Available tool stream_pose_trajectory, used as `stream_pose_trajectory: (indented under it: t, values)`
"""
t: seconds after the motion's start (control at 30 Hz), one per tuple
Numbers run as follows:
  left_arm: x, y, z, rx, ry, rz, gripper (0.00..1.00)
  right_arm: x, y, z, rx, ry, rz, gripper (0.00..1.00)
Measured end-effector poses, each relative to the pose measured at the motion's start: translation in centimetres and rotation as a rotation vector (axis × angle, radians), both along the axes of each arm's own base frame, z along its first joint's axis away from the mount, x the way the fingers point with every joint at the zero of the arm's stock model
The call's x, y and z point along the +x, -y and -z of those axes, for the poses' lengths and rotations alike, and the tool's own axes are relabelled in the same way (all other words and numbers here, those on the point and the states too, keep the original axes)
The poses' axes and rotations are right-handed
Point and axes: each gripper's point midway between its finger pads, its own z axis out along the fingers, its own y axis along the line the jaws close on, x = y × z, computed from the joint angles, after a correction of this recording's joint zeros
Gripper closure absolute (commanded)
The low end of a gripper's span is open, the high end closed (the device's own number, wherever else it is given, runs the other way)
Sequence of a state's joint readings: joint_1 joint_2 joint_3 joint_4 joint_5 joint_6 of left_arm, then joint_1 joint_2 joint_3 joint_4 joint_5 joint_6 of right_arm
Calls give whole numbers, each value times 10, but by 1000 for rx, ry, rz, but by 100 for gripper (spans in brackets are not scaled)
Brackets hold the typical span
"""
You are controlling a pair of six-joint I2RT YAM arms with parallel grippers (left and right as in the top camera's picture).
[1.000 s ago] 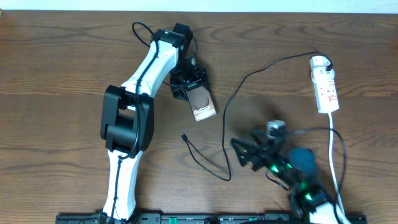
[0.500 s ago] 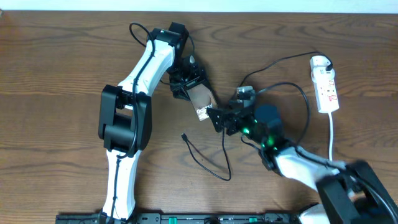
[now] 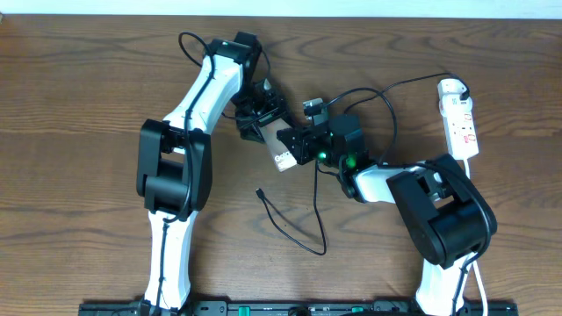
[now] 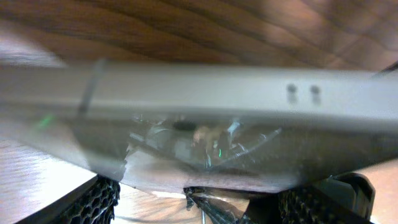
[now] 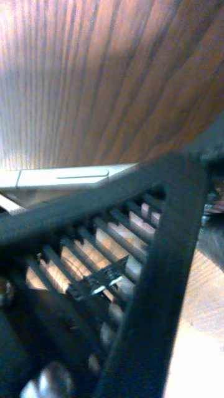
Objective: Plug charger to phone and switch on socket
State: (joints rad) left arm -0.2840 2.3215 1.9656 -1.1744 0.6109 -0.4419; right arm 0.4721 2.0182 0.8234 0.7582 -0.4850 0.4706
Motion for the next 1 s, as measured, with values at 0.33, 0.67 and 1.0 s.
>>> stream_pose_trajectory:
  t: [0.33, 0.67, 1.0]
  values:
    - [18, 1, -14, -81, 51, -37, 74, -5, -4, -3, 54, -68, -29, 99]
    - [43, -45, -56, -280, 170, -58, 29, -11, 8, -63, 129, -67, -63, 99]
    - [41, -77, -157, -147, 672, 124, 25, 6, 59, -141, 297, -106, 72, 99]
